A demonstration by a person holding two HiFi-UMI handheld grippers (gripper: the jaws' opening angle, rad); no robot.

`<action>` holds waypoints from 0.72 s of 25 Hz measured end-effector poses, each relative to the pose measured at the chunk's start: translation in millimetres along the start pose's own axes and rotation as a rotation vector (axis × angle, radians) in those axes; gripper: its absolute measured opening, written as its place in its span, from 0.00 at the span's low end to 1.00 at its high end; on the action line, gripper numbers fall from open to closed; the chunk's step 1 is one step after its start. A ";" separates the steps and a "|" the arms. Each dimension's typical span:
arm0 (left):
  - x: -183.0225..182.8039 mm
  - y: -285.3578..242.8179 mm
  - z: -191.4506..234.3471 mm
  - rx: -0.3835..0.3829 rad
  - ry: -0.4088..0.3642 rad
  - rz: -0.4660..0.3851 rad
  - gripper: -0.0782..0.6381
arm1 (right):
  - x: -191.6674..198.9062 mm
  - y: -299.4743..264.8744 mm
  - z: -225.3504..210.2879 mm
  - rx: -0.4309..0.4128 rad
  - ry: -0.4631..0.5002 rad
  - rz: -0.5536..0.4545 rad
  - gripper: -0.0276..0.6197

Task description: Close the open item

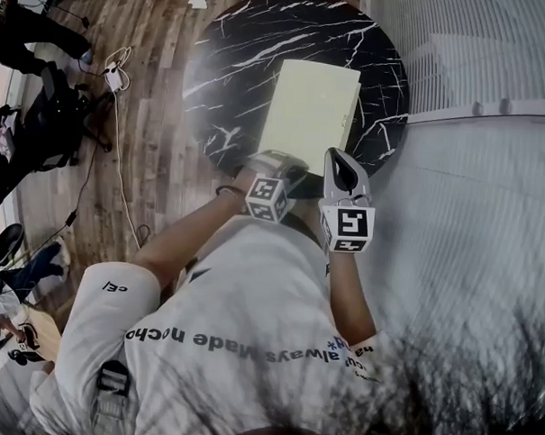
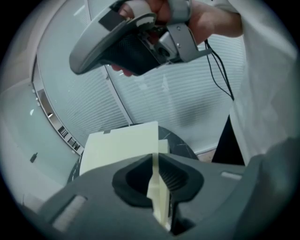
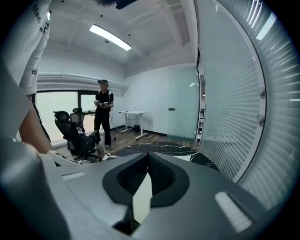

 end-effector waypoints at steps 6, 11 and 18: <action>-2.2 -17.6 -2.9 0.038 -0.043 0.006 0.16 | 46.6 -39.5 -13.1 0.004 0.016 0.120 0.05; 4.8 -34.7 -10.3 0.081 -0.079 0.031 0.15 | 74.3 -65.3 -24.2 -0.001 0.015 0.175 0.05; 7.0 -50.0 -10.6 0.117 -0.092 0.037 0.14 | 119.4 -101.4 -31.2 -0.036 0.036 0.279 0.05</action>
Point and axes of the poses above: the fingertips, and each gripper's own axes: y backward along the fingers, z to its left, x out of its underside, the point moved 4 cm from there along y, backward along the fingers, and after that the axes turned 1 degree about y, right-handed, at the moved point
